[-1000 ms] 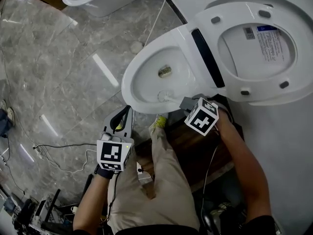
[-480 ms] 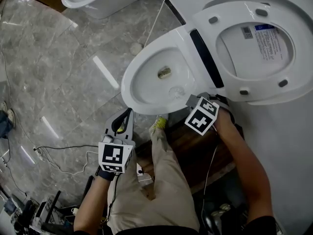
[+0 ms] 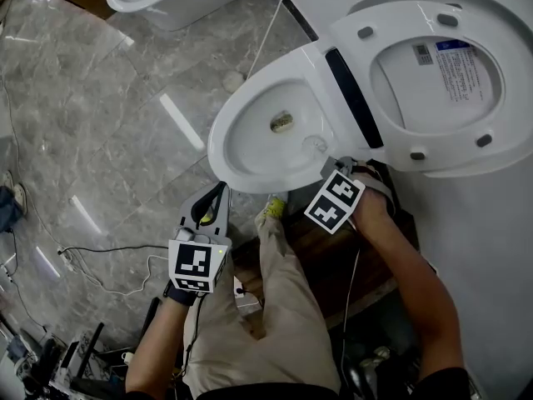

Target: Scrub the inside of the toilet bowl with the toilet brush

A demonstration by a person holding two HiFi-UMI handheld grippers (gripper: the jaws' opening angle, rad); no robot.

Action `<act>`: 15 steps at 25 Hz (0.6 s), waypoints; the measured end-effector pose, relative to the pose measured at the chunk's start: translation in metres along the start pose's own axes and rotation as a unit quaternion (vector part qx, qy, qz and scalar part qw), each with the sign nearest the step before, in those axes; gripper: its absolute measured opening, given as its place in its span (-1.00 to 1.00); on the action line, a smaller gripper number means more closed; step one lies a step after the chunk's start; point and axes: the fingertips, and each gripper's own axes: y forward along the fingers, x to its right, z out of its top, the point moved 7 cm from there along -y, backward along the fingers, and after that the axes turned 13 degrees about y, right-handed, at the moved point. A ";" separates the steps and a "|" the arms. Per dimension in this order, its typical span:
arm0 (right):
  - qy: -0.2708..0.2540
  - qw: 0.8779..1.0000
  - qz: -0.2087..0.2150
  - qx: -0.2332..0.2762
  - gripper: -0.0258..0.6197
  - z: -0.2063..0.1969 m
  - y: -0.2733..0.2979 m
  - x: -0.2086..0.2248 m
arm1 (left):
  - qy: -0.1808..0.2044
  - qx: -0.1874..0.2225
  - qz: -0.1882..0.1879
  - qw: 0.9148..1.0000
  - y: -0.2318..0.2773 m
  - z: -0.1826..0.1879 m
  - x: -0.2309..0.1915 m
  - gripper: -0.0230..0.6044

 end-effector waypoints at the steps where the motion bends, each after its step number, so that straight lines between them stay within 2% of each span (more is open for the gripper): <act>1: 0.007 1.000 -0.002 0.000 -0.45 0.001 0.001 0.002 | 0.000 0.000 0.000 1.000 0.000 0.000 0.000 -0.89; 15: 0.024 0.999 -0.041 0.020 -0.46 0.026 0.018 0.028 | -0.008 -0.008 0.003 1.000 -0.003 -0.006 -0.003 -0.89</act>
